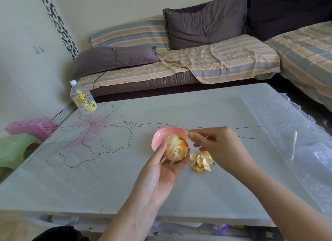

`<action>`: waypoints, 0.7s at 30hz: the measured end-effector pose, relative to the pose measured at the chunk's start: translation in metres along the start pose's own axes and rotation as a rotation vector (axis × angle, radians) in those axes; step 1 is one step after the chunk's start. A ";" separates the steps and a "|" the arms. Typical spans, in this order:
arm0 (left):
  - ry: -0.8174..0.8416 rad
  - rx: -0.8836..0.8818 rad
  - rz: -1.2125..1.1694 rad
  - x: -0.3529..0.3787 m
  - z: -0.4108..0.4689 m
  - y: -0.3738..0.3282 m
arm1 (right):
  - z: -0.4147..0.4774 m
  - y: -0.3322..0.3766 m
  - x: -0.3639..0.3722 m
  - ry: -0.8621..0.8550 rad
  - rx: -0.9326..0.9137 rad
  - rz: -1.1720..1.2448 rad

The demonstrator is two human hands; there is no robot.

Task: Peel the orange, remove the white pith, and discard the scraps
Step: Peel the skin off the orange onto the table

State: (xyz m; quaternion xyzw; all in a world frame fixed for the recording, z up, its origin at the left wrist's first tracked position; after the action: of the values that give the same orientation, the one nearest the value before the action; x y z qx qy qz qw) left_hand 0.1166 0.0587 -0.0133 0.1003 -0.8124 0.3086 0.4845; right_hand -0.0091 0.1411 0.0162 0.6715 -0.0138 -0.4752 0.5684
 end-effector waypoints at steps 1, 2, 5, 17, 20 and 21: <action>0.005 -0.002 0.001 0.000 0.000 0.001 | -0.006 0.007 -0.001 0.013 -0.030 0.033; 0.020 -0.001 0.005 0.001 0.000 0.002 | -0.012 0.013 -0.001 0.019 -0.054 0.047; 0.051 0.029 0.054 0.001 0.000 0.004 | -0.021 0.022 -0.004 -0.038 -0.088 0.070; 0.221 0.291 0.550 0.008 0.001 -0.005 | -0.029 0.024 -0.019 -0.095 -0.251 0.011; 0.246 0.343 0.638 0.012 -0.003 -0.005 | -0.029 0.023 -0.025 -0.087 -0.281 -0.004; 0.250 0.359 0.654 0.013 -0.004 -0.006 | -0.030 0.024 -0.027 -0.088 -0.293 -0.006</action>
State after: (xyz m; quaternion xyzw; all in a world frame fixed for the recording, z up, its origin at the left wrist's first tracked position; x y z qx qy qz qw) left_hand 0.1158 0.0582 0.0015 -0.1191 -0.6691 0.5939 0.4306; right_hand 0.0076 0.1702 0.0487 0.5601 0.0329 -0.5028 0.6575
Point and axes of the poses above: each hand's wrist, its own z-axis towards the middle knuckle, its own x-axis out of the palm, y = z × x, the point moved 5 cm from there along z, towards the middle knuckle, and after that the axes turned 14 degrees about -z, right-handed, at the moved point
